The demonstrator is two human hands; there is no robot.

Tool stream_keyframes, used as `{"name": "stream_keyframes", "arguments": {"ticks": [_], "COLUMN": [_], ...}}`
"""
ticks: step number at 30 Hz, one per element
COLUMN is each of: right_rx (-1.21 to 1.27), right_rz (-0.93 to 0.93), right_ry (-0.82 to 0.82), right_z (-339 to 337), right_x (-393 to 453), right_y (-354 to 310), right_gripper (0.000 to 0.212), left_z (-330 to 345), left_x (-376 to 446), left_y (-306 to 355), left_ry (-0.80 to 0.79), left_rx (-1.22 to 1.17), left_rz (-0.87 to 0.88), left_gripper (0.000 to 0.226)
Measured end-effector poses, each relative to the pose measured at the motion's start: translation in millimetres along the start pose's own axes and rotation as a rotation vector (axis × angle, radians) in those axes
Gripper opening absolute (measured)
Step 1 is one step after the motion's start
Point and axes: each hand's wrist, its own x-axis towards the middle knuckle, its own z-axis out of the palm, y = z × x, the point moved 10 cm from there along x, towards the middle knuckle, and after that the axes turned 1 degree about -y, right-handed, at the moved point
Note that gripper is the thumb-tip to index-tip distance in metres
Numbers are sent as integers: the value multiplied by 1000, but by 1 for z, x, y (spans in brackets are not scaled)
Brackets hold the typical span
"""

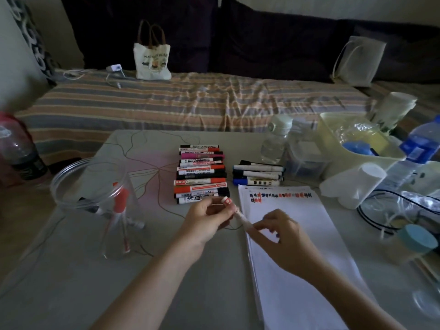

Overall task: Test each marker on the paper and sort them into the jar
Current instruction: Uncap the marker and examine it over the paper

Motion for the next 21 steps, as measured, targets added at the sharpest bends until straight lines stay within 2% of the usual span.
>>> {"name": "stream_keyframes", "arguments": {"ticks": [2,5,7,10,13,15,18,20,21], "right_rx": [103,506,697,857,1010,1186,1389,1404,1330], "right_rz": [49,203,260,307,368,392,465,533,541], "right_ry": [-16,10,51,82,65,-22,-204,-303,-332], "right_z": [1,-6,-12,-16,-13,-6,6,15,17], "right_x": [-2,-5,-7,-11,-14,-14,-16,-19,-20], "right_y": [-2,2,4,6,12,11,5,6,8], "right_gripper": [14,15,14,12,13,18,27,34,34], "left_z": [11,28,36,46,43,40,39,38,36], "left_x": [-2,-6,-10,-14,-10,-6,-2,-1,-1], "left_y": [-2,-13,-25,-34,-30,-28,-25,-23,-23], "left_ry": [-57,-140,-187,-236,-157,-111,-129,-125,-105], "left_rx": [31,55,45,-10,-135,-259,-401,-384,-340], "left_rz": [-19,-109,-212,-282,-273,-278,-272,-249,-231], "left_gripper": [18,43,48,45,29,26,31,33,29]}}
